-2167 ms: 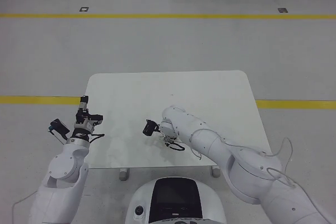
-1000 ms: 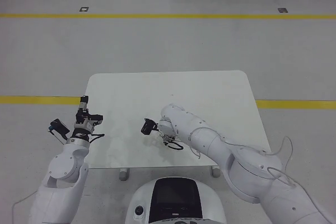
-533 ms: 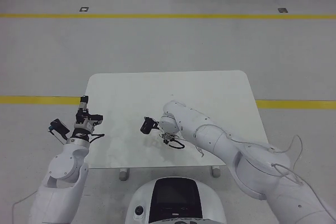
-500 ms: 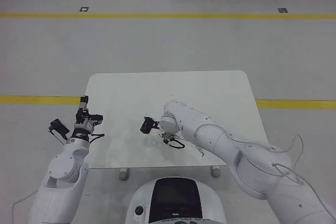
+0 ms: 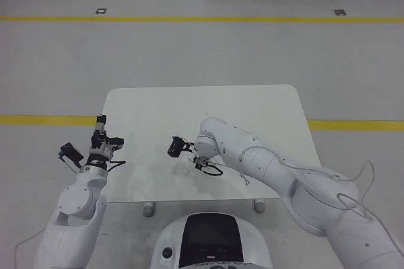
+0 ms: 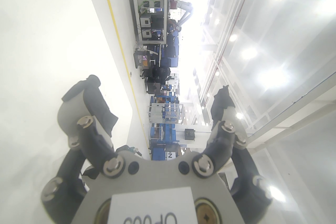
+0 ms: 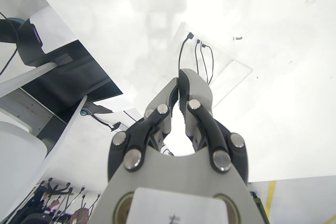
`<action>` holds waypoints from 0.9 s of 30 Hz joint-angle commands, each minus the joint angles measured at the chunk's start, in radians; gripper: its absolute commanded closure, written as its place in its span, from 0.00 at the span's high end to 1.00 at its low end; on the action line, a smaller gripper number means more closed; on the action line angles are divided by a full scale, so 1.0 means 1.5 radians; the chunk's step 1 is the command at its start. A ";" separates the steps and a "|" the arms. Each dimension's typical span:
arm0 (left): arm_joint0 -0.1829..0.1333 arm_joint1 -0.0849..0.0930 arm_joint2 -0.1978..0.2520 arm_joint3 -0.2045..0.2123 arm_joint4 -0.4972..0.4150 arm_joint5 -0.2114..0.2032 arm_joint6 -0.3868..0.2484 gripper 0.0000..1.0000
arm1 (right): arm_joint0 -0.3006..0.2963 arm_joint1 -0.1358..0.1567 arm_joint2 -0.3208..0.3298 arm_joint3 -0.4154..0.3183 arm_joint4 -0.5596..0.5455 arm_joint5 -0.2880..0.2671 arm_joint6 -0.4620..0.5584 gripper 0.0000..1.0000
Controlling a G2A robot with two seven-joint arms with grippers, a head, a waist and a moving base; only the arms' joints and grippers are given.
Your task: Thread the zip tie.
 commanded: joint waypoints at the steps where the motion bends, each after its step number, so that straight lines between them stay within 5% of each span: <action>1: 0.000 0.000 0.000 0.000 0.000 0.000 0.000 1.00 | -0.005 0.002 0.007 0.001 0.002 0.002 -0.023 0.00; 6: 0.000 0.000 0.000 0.000 0.000 0.000 0.000 1.00 | -0.011 0.027 0.042 -0.032 0.054 0.000 -0.043 0.00; 20: 0.000 0.000 0.000 0.000 0.000 0.000 0.000 1.00 | -0.079 0.164 0.170 -0.236 0.183 0.000 -0.045 0.00; 27: 0.000 0.000 0.000 0.000 0.000 0.000 0.000 1.00 | -0.114 0.198 0.220 -0.277 0.267 0.000 -0.044 0.00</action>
